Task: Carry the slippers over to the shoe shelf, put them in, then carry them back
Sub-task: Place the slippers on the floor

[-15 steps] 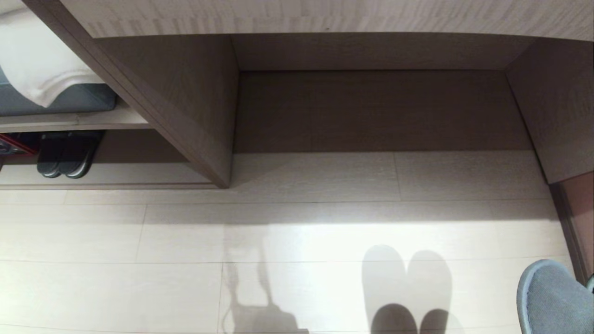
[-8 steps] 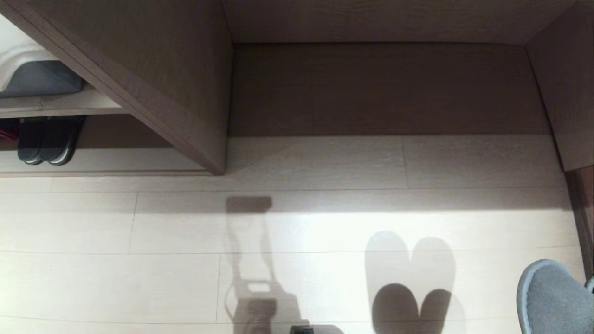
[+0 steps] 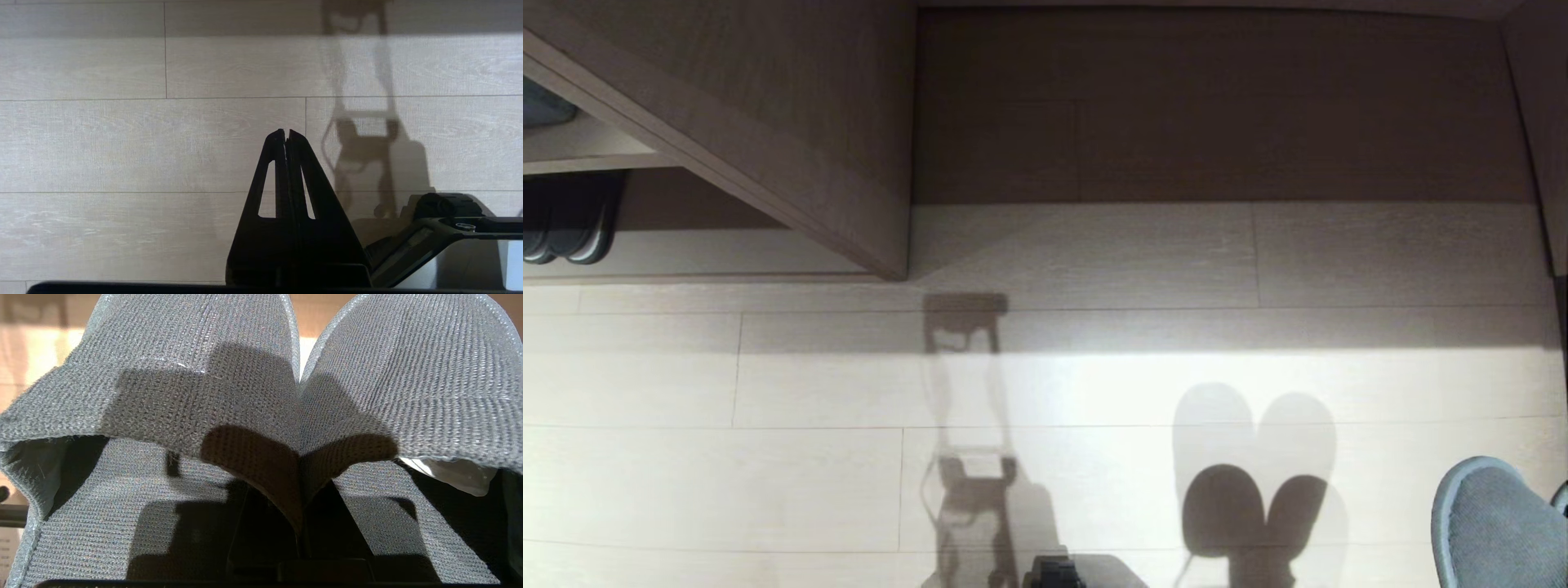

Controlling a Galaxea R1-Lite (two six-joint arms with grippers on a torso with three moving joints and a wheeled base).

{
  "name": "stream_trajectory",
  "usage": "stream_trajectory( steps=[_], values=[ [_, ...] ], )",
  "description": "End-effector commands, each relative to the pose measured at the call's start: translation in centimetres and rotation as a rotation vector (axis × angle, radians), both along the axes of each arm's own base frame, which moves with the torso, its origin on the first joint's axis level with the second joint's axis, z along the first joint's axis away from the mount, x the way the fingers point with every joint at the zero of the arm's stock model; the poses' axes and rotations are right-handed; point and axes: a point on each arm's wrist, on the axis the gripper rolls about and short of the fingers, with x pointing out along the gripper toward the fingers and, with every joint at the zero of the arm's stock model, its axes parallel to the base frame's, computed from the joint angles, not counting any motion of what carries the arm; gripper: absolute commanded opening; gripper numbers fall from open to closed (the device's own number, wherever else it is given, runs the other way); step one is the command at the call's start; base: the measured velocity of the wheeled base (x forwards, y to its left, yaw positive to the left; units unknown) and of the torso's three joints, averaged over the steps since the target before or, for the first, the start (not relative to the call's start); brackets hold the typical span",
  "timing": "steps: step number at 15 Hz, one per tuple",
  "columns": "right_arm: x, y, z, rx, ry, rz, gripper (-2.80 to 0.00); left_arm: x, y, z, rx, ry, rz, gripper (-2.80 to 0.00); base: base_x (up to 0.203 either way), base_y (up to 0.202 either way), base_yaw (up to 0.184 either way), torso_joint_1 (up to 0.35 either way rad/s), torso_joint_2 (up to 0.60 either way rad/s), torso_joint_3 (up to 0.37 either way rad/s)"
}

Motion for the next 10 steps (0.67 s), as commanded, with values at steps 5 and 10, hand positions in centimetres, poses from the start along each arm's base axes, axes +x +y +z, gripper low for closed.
stream_trajectory(
  steps=[5, 10],
  values=[
    [0.01, -0.01, -0.01, 0.001, 0.002, -0.002, -2.8, 0.01, 0.0, 0.0, 0.0, 0.001, 0.001, -2.8, 0.0, 0.0, 0.0, 0.003, 0.01, -0.194],
    [0.03, -0.04, 0.0, 0.021, 0.002, -0.017, -2.8, 0.01, 0.0, 0.0, 0.0, 0.001, 0.001, -2.8, 0.0, 0.0, 0.0, 0.001, 0.0, -0.194]
  ],
)
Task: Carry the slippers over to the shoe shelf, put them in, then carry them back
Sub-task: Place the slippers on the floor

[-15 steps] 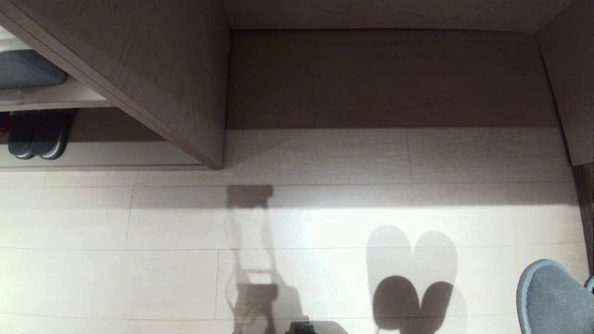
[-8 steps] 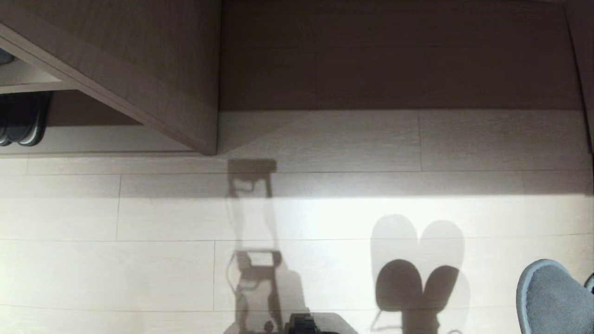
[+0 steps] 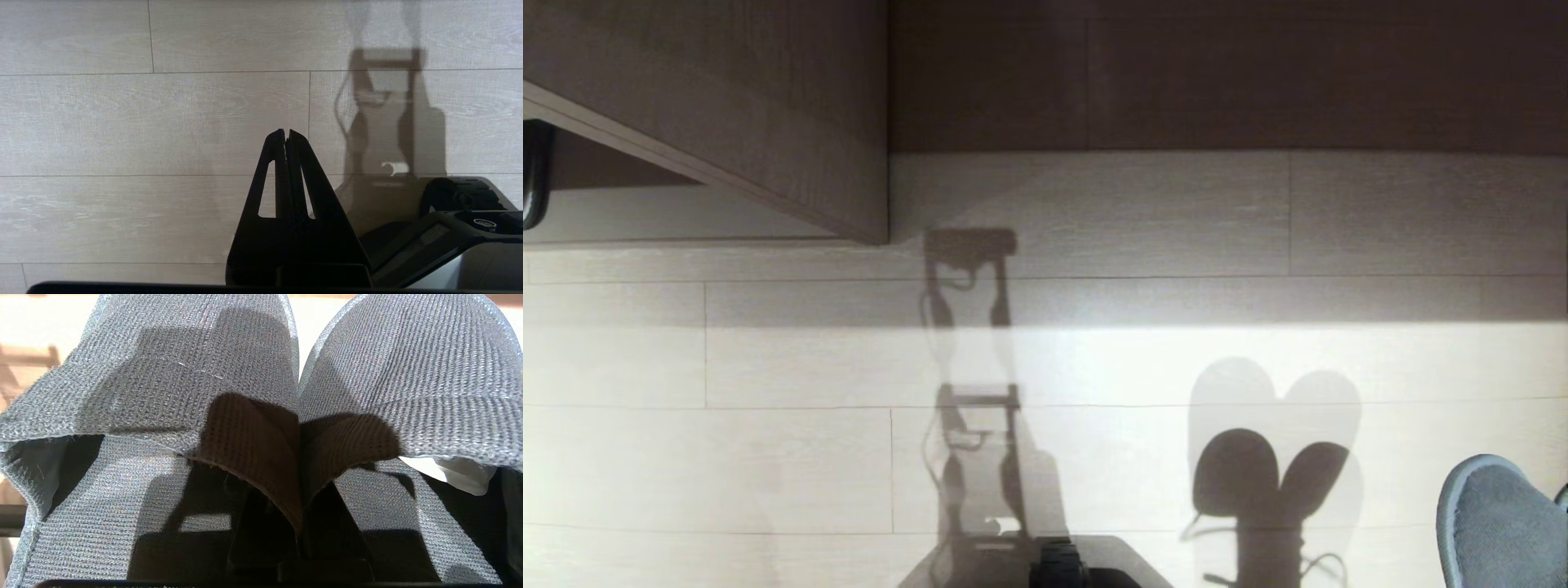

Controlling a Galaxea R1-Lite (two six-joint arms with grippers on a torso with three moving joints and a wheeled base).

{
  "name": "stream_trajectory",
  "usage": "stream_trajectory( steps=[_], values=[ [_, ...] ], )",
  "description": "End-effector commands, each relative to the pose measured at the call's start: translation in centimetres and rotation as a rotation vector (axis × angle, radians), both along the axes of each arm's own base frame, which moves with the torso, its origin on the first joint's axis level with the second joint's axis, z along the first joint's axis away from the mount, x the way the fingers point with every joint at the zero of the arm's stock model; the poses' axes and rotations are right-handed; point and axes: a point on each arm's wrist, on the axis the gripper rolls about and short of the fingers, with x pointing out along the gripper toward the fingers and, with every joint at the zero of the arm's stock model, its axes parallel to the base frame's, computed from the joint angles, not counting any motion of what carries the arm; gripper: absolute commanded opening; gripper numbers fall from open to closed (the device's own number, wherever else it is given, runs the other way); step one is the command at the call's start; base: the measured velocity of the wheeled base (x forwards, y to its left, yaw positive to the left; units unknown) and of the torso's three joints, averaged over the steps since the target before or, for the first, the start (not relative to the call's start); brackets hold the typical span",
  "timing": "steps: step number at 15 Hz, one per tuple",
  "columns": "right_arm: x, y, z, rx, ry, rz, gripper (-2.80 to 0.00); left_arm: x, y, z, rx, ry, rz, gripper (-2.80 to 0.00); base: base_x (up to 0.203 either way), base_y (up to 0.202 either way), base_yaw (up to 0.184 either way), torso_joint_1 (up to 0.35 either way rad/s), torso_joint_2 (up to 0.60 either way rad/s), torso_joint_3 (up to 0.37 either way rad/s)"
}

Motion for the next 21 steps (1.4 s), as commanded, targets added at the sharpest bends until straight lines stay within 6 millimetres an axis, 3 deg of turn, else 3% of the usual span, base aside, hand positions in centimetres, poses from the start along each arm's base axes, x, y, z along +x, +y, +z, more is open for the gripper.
stream_trajectory(
  steps=[1, 16, 19, 21],
  values=[
    [0.0, 0.0, 0.0, 0.0, 0.001, -0.001, -2.8, 0.0, 0.0, 0.0, 0.0, 0.001, 0.003, -2.8, 0.0, 0.0, 0.0, 0.008, 0.0, -0.189],
    [0.0, 0.0, 0.2, -0.006, -0.018, 0.01, -2.8, 0.0, 0.0, 0.0, -0.006, -0.001, 0.001, -2.8, 0.0, 0.0, 0.0, 0.003, 0.0, -0.172],
    [-0.1, 0.2, 2.9, -0.003, -0.069, 0.11, -2.8, 0.0, 0.0, 0.0, -0.005, -0.001, 0.003, -2.8, 0.0, 0.0, 0.0, 0.002, 0.0, -0.012],
    [1.4, 0.3, 5.2, 0.002, 0.0, 0.138, -2.8, 0.0, 0.0, 0.0, -0.006, 0.001, 0.003, -2.8, 0.0, 0.0, 0.0, 0.0, 0.0, 0.0]
  ],
)
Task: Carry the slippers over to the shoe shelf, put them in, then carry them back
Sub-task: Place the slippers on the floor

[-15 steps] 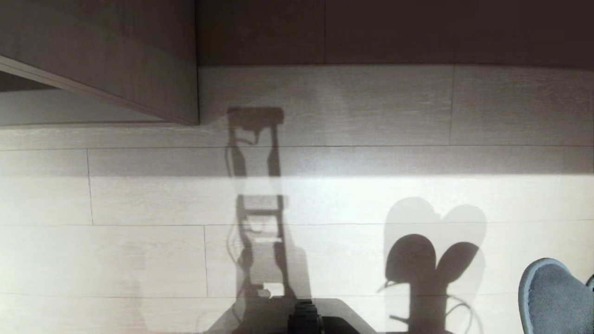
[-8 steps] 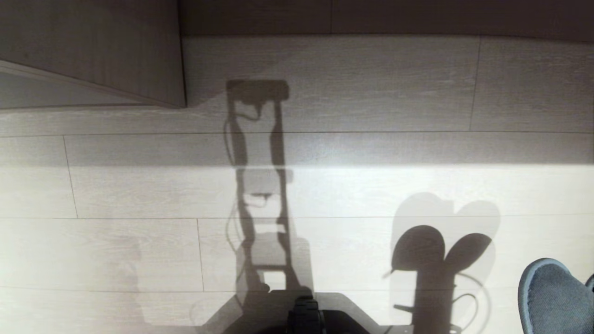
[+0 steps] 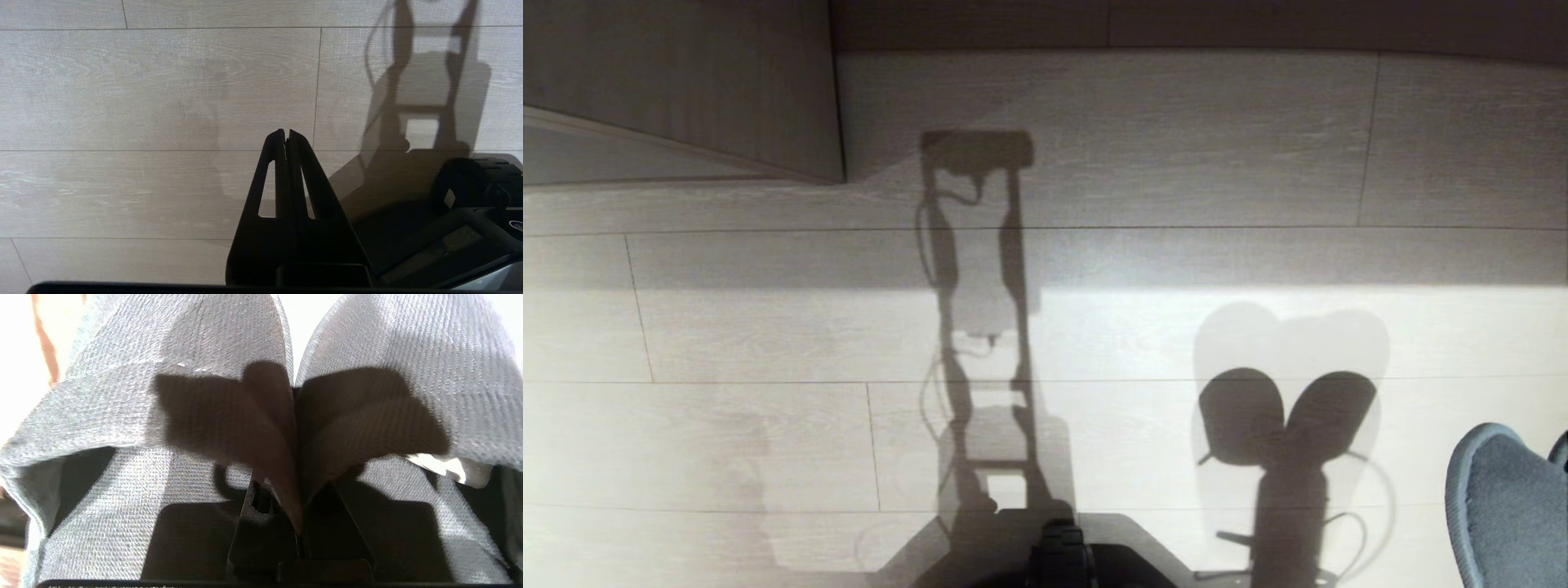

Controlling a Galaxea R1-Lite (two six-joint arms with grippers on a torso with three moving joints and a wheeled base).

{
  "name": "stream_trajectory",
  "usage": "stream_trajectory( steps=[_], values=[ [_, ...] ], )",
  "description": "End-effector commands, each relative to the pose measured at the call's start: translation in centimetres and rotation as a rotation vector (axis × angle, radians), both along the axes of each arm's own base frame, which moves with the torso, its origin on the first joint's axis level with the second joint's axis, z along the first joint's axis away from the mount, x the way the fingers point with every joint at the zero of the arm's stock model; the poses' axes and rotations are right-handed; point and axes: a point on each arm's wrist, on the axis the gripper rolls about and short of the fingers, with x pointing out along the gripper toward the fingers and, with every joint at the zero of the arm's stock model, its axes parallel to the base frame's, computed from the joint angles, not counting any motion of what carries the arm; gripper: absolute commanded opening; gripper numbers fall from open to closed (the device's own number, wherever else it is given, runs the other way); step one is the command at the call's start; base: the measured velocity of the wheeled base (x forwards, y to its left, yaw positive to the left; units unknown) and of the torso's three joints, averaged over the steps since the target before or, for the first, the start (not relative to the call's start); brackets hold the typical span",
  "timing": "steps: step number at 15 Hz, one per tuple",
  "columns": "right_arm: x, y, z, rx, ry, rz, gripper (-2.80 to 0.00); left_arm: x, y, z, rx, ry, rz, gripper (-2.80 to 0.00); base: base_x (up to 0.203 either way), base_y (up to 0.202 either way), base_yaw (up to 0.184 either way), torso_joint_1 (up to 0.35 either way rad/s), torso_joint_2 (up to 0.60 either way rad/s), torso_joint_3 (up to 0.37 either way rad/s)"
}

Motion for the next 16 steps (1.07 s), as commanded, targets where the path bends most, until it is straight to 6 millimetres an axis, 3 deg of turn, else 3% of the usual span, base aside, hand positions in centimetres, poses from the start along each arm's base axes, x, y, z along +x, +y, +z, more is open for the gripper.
stream_trajectory(
  steps=[1, 3, 8, 11, 16],
  values=[
    [2.3, 0.1, 2.1, -0.001, 0.103, 0.014, -2.8, 0.0, 0.0, 0.0, -0.001, 0.0, 0.001, -2.8, 0.0, 0.0, 0.0, 0.0, 0.0, 0.0],
    [5.5, 0.1, 4.4, -0.002, 0.138, 0.021, -2.8, 0.0, 0.0, 0.0, 0.001, -0.001, 0.0, -2.8, 0.0, 0.0, 0.0, 0.0, 0.0, 0.0],
    [17.1, 0.4, 8.7, -0.015, 0.085, 0.022, -2.8, 0.0, 0.0, 0.0, 0.001, 0.0, 0.001, -2.8, 0.0, 0.0, 0.0, 0.0, 0.0, 0.0],
    [23.2, 0.5, 10.1, -0.027, -0.03, 0.003, -2.8, 0.0, 0.0, 0.0, 0.001, -0.001, 0.001, -2.8, 0.0, 0.0, 0.0, 0.0, 0.0, 0.0],
    [30.5, 1.1, 9.2, -0.056, -0.206, -0.045, -2.8, 0.0, 0.0, 0.0, 0.002, 0.0, 0.002, -2.8, 0.0, 0.0, 0.0, 0.0, 0.0, 0.0]
  ],
)
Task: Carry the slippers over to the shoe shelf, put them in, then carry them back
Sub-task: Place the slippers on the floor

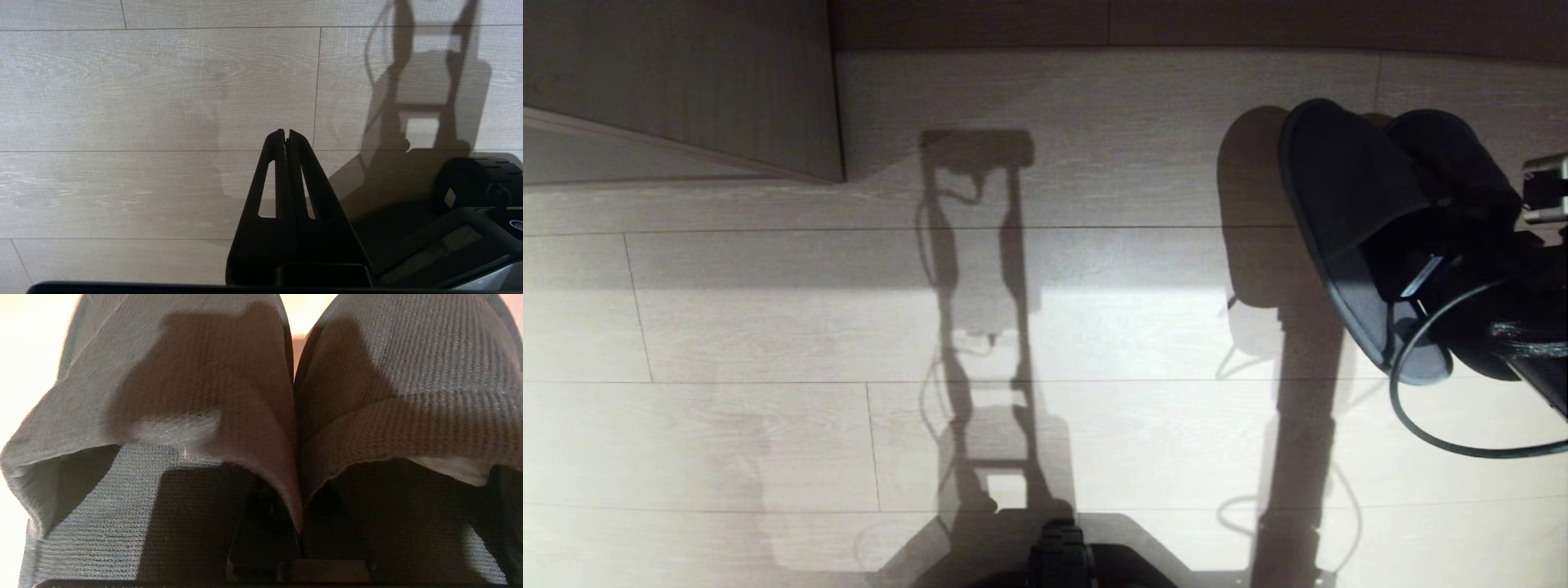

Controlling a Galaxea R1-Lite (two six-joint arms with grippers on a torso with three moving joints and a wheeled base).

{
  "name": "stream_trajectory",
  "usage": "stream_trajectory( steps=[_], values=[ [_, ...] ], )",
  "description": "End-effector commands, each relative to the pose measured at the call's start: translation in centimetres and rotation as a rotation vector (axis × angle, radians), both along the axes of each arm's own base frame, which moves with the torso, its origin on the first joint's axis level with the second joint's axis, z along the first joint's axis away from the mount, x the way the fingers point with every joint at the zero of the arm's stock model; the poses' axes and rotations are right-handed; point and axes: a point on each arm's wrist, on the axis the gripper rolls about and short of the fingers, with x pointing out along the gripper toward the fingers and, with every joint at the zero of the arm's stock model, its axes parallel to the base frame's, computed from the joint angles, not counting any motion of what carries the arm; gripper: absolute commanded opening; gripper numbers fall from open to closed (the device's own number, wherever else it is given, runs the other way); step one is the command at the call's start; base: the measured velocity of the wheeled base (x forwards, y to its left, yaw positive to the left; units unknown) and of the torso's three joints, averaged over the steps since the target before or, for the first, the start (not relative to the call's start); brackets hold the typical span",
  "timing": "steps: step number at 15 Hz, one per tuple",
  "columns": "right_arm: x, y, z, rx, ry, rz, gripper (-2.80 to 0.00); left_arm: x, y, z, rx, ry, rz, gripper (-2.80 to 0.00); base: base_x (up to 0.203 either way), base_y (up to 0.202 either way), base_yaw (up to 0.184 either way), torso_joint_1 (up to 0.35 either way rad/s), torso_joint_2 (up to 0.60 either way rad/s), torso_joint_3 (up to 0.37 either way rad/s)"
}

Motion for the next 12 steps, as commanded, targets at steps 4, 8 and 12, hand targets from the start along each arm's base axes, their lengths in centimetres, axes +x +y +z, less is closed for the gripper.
stream_trajectory(
  steps=[4, 8, 12],
  values=[
    [5.5, 1.3, -4.9, -0.008, 0.061, 0.007, -2.8, 0.0, 0.0, 0.0, -0.001, 0.0, 0.001, -2.8, 0.0, 0.0, 0.0, 0.0, 0.0, 0.0],
    [7.7, 1.6, -7.8, -0.01, 0.094, 0.008, -2.8, 0.0, 0.0, 0.0, 0.0, 0.0, 0.001, -2.8, 0.0, 0.0, 0.0, 0.0, 0.0, 0.0],
    [8.3, 2.0, -9.2, -0.019, 0.125, 0.017, 0.0, 0.0, 0.0, 0.0, 0.0, 0.0, 0.0, -2.8, 0.0, 0.0, 0.0, 0.0, 0.0, 0.0]
  ],
)
